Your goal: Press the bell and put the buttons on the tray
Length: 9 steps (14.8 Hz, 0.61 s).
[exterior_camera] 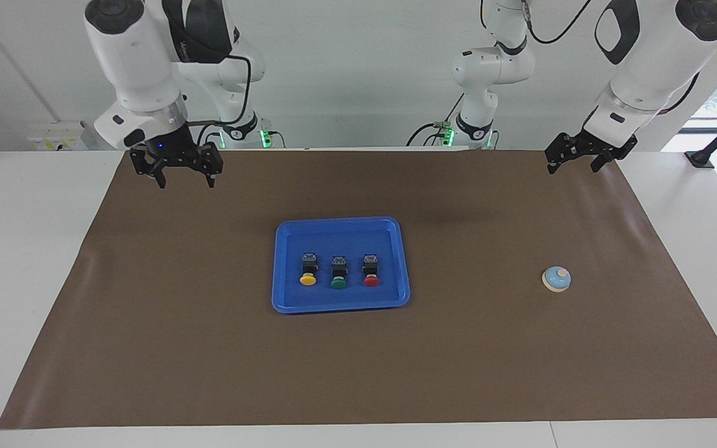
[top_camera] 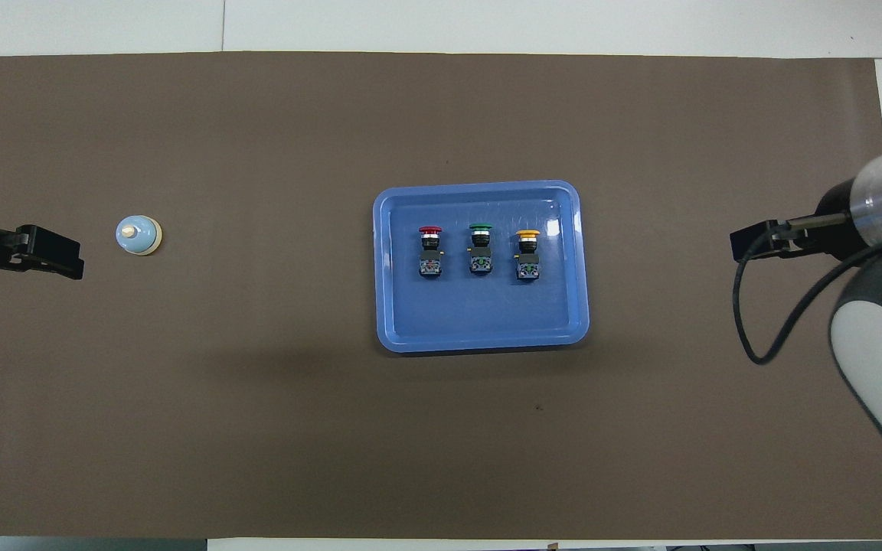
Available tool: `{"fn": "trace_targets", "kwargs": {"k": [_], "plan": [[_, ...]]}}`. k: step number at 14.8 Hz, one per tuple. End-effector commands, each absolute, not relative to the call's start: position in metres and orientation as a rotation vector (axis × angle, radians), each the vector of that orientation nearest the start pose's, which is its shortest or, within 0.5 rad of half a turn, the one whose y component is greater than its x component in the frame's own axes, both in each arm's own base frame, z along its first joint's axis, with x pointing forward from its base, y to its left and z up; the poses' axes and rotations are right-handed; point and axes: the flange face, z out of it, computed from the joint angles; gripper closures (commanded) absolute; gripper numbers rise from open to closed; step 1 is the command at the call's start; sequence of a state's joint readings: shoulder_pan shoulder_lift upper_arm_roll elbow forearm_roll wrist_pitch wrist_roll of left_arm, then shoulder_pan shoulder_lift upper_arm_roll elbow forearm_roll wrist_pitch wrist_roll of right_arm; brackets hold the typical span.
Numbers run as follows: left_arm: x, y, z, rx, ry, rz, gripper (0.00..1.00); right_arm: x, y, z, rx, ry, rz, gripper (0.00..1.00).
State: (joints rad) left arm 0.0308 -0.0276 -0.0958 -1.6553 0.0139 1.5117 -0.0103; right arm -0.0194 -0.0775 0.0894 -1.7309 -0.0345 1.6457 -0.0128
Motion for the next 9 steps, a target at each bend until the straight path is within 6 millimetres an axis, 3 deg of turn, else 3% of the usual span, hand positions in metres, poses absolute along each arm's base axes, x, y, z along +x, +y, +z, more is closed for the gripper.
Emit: {"fn": "trace_targets", "kwargs": {"k": [1,3,6,9], "plan": [[0.535,-0.032,0.598,-3.096,0.084,0.198,0.00,0.531,0.012,0.594,-3.140,-0.205,0.025,0.00],[0.535,-0.032,0.598,-3.096,0.084,0.198,0.00,0.531,-0.003,0.598,-3.149,-0.163,0.013,0.00],[0.535,-0.032,0.598,-3.096,0.082,0.198,0.00,0.527,-0.007,0.598,-3.152,-0.149,0.052,0.00],[0.535,-0.032,0.598,-3.096,0.082,0.198,0.00,0.531,-0.009,0.611,-3.174,-0.170,0.023,0.00]]}}
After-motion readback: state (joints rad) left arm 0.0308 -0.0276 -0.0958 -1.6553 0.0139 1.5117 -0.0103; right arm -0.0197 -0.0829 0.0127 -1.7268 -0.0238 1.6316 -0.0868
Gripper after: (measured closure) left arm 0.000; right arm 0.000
